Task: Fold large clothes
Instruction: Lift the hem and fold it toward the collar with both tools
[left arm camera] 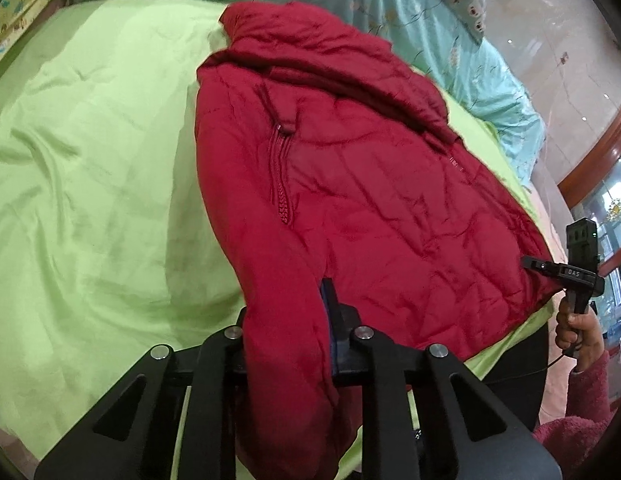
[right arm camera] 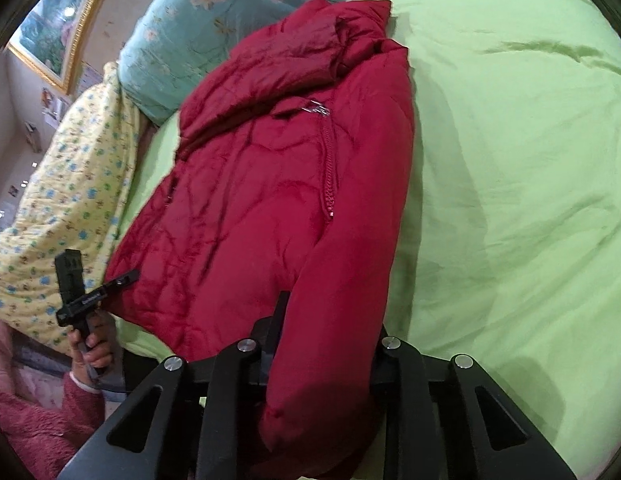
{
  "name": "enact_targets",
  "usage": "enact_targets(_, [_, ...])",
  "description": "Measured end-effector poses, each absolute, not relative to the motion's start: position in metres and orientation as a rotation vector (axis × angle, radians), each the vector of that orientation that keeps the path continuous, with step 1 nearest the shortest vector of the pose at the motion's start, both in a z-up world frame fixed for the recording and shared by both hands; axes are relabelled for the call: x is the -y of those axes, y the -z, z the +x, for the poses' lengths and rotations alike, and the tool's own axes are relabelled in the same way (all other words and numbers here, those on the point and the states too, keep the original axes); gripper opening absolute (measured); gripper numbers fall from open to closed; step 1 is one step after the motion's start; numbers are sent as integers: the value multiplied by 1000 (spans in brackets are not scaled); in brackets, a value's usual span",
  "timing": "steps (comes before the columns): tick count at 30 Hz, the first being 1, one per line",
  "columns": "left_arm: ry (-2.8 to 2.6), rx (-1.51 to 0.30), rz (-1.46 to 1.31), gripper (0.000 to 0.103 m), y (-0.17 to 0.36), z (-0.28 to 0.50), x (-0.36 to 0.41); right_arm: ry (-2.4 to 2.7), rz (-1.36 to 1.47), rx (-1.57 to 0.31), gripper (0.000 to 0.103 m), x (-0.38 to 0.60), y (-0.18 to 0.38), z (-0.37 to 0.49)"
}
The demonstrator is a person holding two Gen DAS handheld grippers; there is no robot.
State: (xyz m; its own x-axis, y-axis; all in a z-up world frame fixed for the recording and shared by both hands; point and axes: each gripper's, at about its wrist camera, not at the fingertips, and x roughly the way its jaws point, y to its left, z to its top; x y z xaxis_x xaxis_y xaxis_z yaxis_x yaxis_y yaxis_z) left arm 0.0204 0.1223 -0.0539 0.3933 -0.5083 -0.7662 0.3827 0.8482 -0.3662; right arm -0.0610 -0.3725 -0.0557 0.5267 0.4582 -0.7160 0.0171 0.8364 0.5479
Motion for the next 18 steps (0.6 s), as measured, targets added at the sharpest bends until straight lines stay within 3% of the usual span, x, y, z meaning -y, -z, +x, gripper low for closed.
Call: enact_targets(18, [636,-712,-305,15,-43,59,-136,-486,744,-598,21,403,-18,-22])
